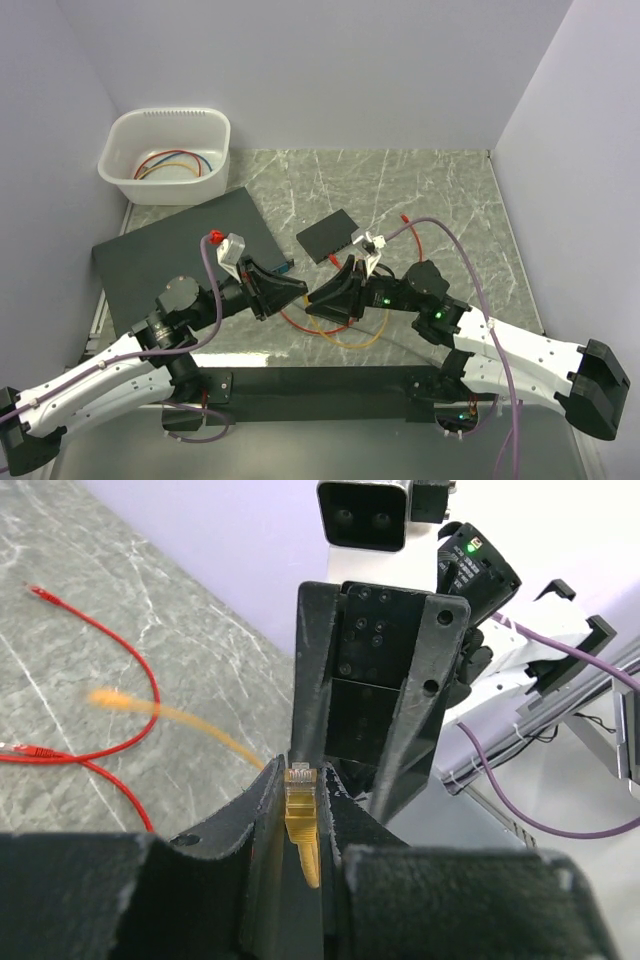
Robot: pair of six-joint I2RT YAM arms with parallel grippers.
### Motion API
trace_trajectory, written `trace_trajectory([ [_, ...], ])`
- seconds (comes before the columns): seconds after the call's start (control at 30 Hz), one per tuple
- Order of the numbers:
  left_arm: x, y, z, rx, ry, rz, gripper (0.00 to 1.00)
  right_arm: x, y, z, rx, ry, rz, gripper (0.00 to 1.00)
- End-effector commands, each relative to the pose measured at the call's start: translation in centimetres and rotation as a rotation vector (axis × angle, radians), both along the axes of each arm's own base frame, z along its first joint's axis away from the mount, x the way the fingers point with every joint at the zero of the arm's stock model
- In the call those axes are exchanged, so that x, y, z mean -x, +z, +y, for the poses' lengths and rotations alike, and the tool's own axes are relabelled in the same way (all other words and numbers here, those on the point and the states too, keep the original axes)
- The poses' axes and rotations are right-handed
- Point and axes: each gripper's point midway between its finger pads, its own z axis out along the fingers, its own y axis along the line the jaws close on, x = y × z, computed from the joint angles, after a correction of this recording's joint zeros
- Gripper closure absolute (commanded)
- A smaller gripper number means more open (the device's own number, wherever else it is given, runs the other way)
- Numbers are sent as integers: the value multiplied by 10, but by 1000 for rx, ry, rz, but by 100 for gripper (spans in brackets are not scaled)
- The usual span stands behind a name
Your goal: Insert the plug into the switch port
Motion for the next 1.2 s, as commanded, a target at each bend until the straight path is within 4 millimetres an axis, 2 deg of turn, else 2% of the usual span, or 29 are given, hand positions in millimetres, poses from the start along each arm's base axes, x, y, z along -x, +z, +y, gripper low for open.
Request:
trace_trajectory([
  [0.0, 9, 20, 0, 63, -44, -67, 99, 18, 29, -4, -112, 99, -54, 55],
  [0.1, 10, 21, -2, 75, -53, -69, 99, 17, 27, -2, -104, 101, -47, 61],
  [0.37, 12, 23, -5, 93, -73, -77, 99, 12, 20, 0, -91, 83, -27, 68],
  [0.47, 10, 20, -7, 88, -73, -71, 100, 11, 20, 1, -89, 80, -27, 76],
  [0.63, 6, 10, -10, 73, -59, -47, 99, 6, 22, -2, -93, 47, -31, 98],
  [0.7, 1, 6, -11, 61, -39, -33, 96, 0, 21, -5, -87, 6, -30, 100],
  [0.73, -1, 1, -11, 45, -30, -19, 92, -4, 20, -6, -78, -11, -34, 100],
  [0.77, -4, -2, -11, 32, -17, -12, 81, -11, 13, -8, -50, -48, -12, 100],
  [0.83, -17, -10, -10, -1, 49, 18, 65, -26, 7, -15, -21, -110, 1, 100],
  [0.87, -23, -20, -8, -37, 81, 44, 47, -33, -3, -19, 14, -140, 21, 100],
  [0.93, -40, -28, -3, -66, 182, 79, 33, -54, -12, -32, 46, -253, 36, 100],
  [0.97, -44, -37, -2, -94, 199, 97, 24, -62, -28, -38, 106, -301, 76, 100],
  [1.0, -46, -44, -6, -117, 200, 111, 22, -82, -31, -50, 124, -432, 88, 100],
  [1.03, -55, -47, -3, -127, 252, 117, 19, -90, -51, -61, 211, -499, 122, 100],
  [1.13, -72, -58, -7, -167, 310, 130, 13, -119, -70, -90, 330, -721, 146, 100],
  [1.17, -83, -59, -4, -178, 353, 130, 13, -126, -87, -103, 405, -779, 176, 100],
])
